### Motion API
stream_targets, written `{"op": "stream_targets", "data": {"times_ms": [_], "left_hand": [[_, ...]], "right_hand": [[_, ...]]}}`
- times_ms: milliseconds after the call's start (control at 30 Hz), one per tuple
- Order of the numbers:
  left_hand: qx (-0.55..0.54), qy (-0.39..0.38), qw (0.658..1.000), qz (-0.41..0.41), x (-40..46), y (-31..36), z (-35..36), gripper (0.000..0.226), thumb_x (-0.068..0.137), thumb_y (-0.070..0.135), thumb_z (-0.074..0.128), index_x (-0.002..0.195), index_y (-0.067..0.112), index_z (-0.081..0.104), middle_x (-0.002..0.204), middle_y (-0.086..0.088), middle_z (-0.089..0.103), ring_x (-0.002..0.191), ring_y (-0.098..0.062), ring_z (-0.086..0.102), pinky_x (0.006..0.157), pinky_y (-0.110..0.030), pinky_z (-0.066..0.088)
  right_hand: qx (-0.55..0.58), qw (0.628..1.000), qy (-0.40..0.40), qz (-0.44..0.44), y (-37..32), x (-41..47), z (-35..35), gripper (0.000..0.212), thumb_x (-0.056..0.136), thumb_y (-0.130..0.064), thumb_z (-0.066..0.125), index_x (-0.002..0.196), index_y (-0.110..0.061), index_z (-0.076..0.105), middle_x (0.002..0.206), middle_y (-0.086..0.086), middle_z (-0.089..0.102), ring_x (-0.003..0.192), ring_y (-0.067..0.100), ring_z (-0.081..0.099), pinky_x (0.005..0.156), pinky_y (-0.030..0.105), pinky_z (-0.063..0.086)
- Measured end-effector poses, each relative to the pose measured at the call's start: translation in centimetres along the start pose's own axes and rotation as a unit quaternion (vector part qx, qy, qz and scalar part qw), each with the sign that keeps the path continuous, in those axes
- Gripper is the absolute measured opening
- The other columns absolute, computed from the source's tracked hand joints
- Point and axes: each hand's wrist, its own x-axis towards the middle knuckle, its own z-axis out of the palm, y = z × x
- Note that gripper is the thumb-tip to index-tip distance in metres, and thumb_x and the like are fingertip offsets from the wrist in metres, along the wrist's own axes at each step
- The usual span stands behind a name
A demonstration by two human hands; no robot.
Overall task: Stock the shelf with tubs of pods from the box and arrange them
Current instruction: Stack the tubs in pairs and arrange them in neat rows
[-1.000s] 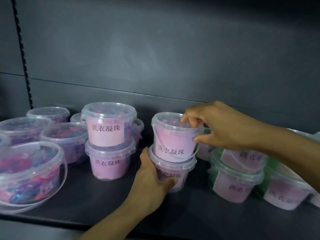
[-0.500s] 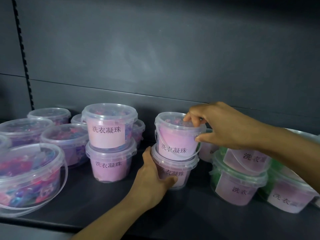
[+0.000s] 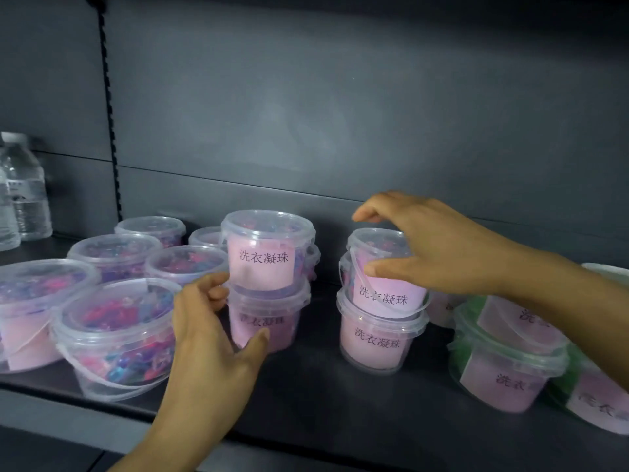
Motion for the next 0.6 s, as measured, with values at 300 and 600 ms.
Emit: {"op": "stream_targets", "data": {"times_ms": [300, 600], "left_hand": [[-0.064, -0.082, 0.992, -0.068, 2.7, -2.0, 2.6, 0.1, 0.061, 0.013, 0.082, 0.129, 0.043, 0.014, 0.139, 0.004, 0.036, 0.131, -0.016, 0.038, 0.11, -0.033, 0.034], [-0.123, -0.102, 0.982, -0.1, 3.5, -2.8, 2.4, 0.109, 0.059, 0.011, 0.086, 0.139, 0.036, 0.015, 0.135, 0.007, 0.044, 0.122, -0.01, 0.045, 0.094, -0.019, 0.039]], "right_hand": [[-0.032, 0.999, -0.011, -0.037, -3.2, 6.5, 4.2, 0.05, 0.08, -0.02, 0.07, 0.125, -0.02, 0.048, 0.132, -0.004, 0.047, 0.119, 0.017, 0.046, 0.099, 0.036, 0.04], [0.012, 0.997, -0.075, -0.034, -2.2, 7.6, 2.7, 0.046, 0.081, -0.002, 0.061, 0.124, -0.021, 0.055, 0.128, -0.008, 0.057, 0.118, 0.011, 0.05, 0.095, 0.02, 0.037]]}}
